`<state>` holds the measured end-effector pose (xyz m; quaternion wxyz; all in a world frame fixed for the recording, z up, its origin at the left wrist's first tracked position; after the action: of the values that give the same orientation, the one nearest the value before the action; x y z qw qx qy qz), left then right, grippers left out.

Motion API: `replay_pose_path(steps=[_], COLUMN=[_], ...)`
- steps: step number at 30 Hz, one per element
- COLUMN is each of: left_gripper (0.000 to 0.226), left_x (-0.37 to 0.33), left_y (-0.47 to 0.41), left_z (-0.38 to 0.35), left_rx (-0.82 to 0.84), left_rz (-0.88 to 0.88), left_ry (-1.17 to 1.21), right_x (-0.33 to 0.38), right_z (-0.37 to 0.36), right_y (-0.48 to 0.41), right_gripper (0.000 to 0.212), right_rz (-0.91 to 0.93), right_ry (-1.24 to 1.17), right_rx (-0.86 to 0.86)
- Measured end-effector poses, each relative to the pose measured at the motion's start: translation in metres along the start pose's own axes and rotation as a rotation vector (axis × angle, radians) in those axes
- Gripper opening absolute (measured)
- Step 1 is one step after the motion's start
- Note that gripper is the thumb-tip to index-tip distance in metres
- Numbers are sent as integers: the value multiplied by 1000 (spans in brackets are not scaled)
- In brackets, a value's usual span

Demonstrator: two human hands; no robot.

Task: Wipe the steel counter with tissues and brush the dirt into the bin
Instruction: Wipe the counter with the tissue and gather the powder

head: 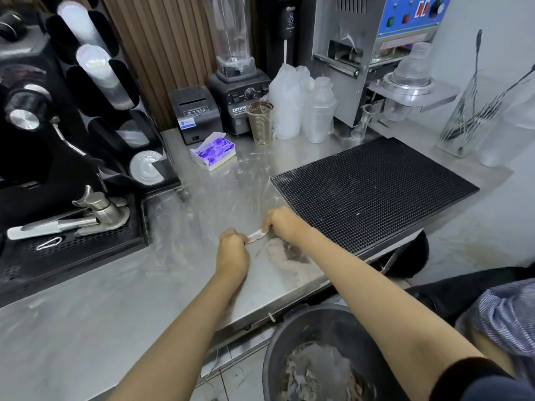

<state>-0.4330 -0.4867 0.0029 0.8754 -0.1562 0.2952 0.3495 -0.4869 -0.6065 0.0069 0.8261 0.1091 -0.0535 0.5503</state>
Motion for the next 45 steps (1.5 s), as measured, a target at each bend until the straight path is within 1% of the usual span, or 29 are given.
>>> replay_pose_path(steps=[2,4,5,8,10,11,12,14,15,19,21,23,24,26,29,31,34,35,37,39,41,45], left_gripper=[25,15,15,27,26,23,19,18,20,23,26,31,32,32,29,27,25,24,25,25,24,28], left_x=[-4,-11,-14,-25,-29,-30,-32,-37,-39,-36,-24,-10,-5,-2,-4,-10,-25,-30,-42,-48,-50,-37], left_y=[7,24,35,81,103,108,109,99,91,43,17,2,0,6,28,50,93,106,124,123,107,57], left_z=[-8,-18,-24,-40,-42,-42,-40,-30,-22,6,11,11,8,3,-8,-16,-31,-36,-37,-34,-23,-8], left_rx=[28,73,103,305,393,419,421,333,269,111,58,27,21,19,43,94,232,288,316,300,235,106], left_rz=[-41,-104,-143,-331,-404,-406,-391,-359,-337,-255,-190,-117,-87,-81,-113,-181,-316,-356,-437,-436,-403,-279], left_ry=[-5,-26,-28,-88,-63,-31,-4,31,61,70,60,35,22,-15,-60,-111,-118,-116,-87,-58,-8,3], right_x=[-8,-13,-15,-15,-11,-9,-8,-9,-10,-13,-6,2,5,7,6,5,-5,-6,-6,-8,-11,-17], right_z=[-5,-10,-13,-19,-20,-20,-19,-12,-7,14,20,14,6,-8,-15,-17,-25,-29,-32,-23,-7,5], right_y=[10,31,47,101,132,139,143,140,133,78,52,33,27,22,40,70,126,143,166,172,159,106], right_gripper=[25,24,24,19,24,28,33,38,35,25,27,31,32,30,24,25,28,32,41,41,39,35], right_rz=[-41,-51,-44,22,49,58,53,11,-4,-63,-64,-44,-48,-68,-81,-70,-75,-68,-27,-54,-96,-167], right_ry=[-51,-72,-60,-65,-53,-47,-52,-89,-109,-115,-92,-39,-16,-9,-40,-27,-24,-30,-24,-93,-104,-86], right_rx=[-13,-9,3,45,103,117,120,69,14,-177,-210,-167,-124,-61,-46,-19,21,46,36,-44,-132,-189])
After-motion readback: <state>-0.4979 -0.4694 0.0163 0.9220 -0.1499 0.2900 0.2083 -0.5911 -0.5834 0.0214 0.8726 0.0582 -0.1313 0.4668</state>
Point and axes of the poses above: each hand's wrist, its own y-axis away from the middle knuckle, its own z-axis out of the back of the hand, x = y × z, the point moved 7 cm from there along -y, towards the middle knuckle, and after that the axes turned 11 degrees about y, right-handed, at the moved point
